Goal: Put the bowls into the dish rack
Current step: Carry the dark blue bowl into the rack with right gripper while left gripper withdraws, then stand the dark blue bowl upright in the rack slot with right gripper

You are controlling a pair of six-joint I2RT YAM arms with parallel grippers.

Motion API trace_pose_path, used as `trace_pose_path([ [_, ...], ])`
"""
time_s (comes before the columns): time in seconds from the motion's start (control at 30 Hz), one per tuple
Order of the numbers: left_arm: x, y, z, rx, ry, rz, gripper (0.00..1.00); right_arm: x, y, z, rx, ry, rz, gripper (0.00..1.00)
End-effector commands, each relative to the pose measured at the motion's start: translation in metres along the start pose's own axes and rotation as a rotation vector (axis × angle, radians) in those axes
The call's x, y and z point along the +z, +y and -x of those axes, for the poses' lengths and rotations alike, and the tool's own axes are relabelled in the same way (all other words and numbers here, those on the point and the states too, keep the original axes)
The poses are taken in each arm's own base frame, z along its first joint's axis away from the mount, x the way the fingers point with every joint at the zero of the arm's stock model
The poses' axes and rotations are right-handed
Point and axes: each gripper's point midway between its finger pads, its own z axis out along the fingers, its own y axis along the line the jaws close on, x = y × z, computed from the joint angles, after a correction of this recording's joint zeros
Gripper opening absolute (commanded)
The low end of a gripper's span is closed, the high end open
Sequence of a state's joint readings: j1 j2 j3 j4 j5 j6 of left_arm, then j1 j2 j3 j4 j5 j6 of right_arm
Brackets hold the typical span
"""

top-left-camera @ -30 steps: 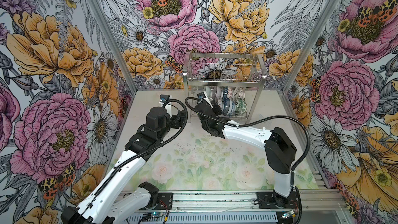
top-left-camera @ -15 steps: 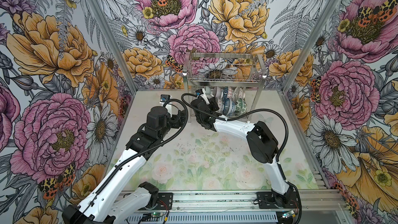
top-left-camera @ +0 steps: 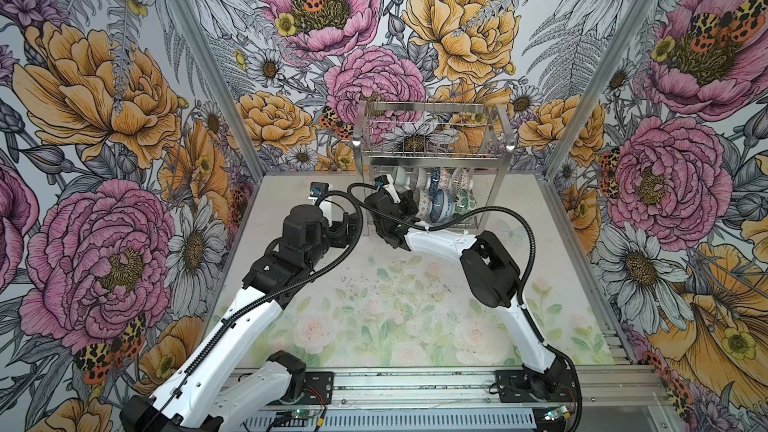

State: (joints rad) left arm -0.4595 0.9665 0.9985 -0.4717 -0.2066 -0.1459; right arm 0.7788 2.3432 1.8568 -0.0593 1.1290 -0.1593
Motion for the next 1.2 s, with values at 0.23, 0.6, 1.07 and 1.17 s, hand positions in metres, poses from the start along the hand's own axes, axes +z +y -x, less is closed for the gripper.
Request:
trace_pose_path([
  [0.23,0.004,-0.001,-0.008,0.015,0.021,-0.014,0.99,0.022,0.002,-0.001,0.034,0.012,-0.043,0.0],
  [0.6,0.006,-0.001,-0.009,0.016,0.027,-0.013,0.99,0.029,0.021,-0.006,0.007,0.017,-0.005,0.0],
  [1.07,0.007,-0.001,-0.011,0.016,0.032,-0.014,0.99,0.022,0.038,-0.01,-0.036,0.014,0.067,0.12],
  [1.17,0.007,-0.001,-0.011,0.015,0.032,-0.016,0.99,0.018,0.039,-0.008,-0.03,0.008,0.08,0.15],
])
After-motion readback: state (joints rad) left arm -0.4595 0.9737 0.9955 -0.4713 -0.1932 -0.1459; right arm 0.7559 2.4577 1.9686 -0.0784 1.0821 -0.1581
